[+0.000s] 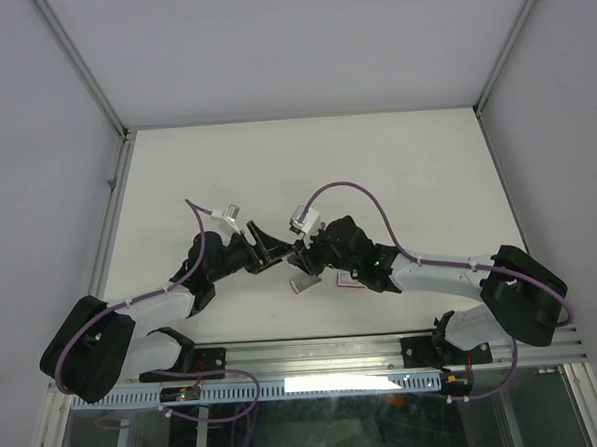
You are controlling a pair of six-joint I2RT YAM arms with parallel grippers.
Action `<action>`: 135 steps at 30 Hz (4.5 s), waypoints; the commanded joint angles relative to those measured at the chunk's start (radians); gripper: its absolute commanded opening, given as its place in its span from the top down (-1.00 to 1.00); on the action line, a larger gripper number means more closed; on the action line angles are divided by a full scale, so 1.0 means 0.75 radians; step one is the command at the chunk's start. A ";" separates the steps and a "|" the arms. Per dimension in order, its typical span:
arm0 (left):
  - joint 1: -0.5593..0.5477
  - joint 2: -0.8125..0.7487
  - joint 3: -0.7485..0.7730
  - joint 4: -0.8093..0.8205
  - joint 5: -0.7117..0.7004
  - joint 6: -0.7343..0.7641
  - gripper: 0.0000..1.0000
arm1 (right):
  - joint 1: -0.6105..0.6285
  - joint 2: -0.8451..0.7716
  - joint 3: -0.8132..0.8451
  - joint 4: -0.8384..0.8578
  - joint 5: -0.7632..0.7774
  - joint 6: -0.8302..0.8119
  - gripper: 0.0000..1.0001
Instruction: Load the staples into the stapler
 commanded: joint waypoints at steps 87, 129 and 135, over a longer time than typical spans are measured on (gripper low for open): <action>-0.079 -0.225 0.010 0.280 0.220 0.139 0.94 | -0.282 -0.073 -0.007 0.246 -1.097 0.733 -0.41; -0.077 -0.076 -0.078 0.364 0.047 -0.159 0.74 | -0.359 0.087 -0.078 0.477 -0.977 1.000 -0.73; -0.077 -0.025 -0.113 0.426 0.027 -0.182 0.69 | -0.372 0.215 -0.084 0.660 -1.022 1.168 -0.55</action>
